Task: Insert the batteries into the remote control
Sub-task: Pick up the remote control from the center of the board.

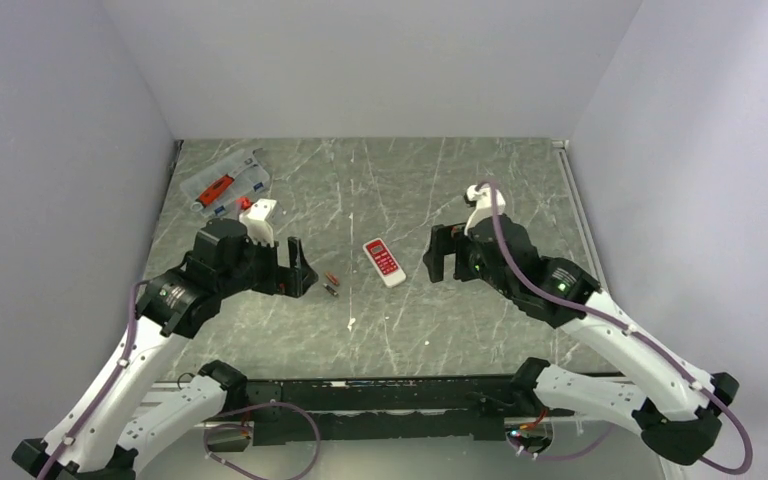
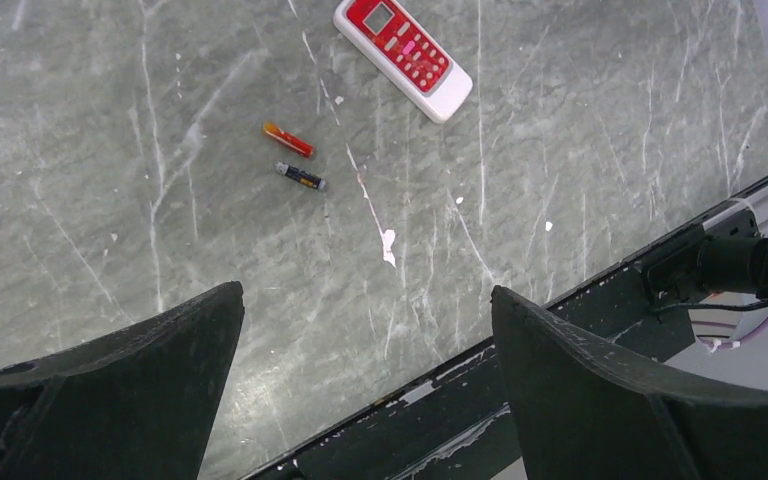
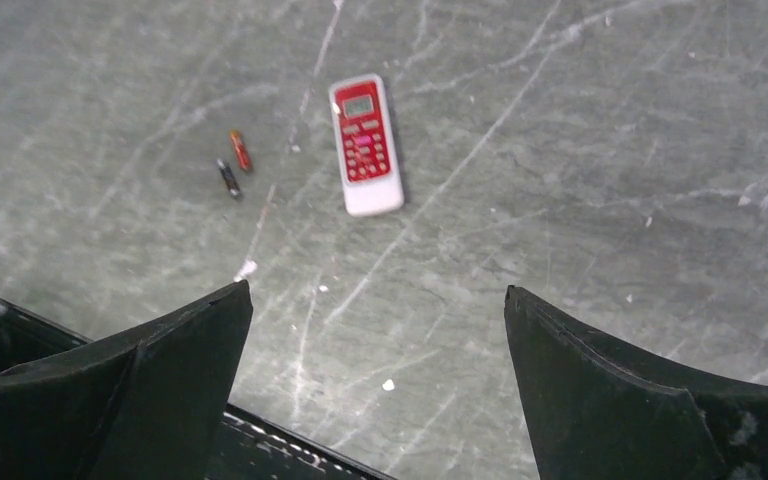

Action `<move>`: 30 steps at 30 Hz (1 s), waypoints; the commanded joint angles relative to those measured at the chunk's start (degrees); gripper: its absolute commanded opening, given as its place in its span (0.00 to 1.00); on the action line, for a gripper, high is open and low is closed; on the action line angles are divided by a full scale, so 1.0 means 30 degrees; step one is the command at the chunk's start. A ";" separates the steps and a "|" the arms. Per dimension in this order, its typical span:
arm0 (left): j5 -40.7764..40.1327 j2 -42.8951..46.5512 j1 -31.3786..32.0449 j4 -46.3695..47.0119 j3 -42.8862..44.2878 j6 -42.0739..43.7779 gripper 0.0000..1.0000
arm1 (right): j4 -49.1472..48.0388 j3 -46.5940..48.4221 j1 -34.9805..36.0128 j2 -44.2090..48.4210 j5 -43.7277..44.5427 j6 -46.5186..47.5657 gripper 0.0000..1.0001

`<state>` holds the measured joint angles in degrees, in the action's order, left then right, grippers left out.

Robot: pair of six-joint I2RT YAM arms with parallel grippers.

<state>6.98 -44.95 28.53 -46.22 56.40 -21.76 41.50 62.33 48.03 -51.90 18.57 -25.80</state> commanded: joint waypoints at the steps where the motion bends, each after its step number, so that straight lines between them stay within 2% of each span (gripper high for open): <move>1: 0.0748 -0.0331 -0.0063 0.0241 -0.0007 0.0369 0.99 | 0.1058 0.0293 -0.0043 -0.1104 -0.0427 0.1039 1.00; 9: 0.1415 -0.0030 -0.0052 0.0443 -0.0320 0.0538 0.99 | -0.0412 -0.0109 -0.0043 -0.3263 -0.1981 0.2601 0.99; 30: 0.0377 0.1031 -0.0180 0.0542 -0.0615 0.0319 0.99 | -0.3416 0.1061 -0.0874 -1.0579 -0.4199 0.2439 0.94</move>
<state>9.13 -42.22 28.51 -46.11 54.54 -21.69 35.46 62.35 46.44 -80.58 8.36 -18.04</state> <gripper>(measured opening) 0.992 0.956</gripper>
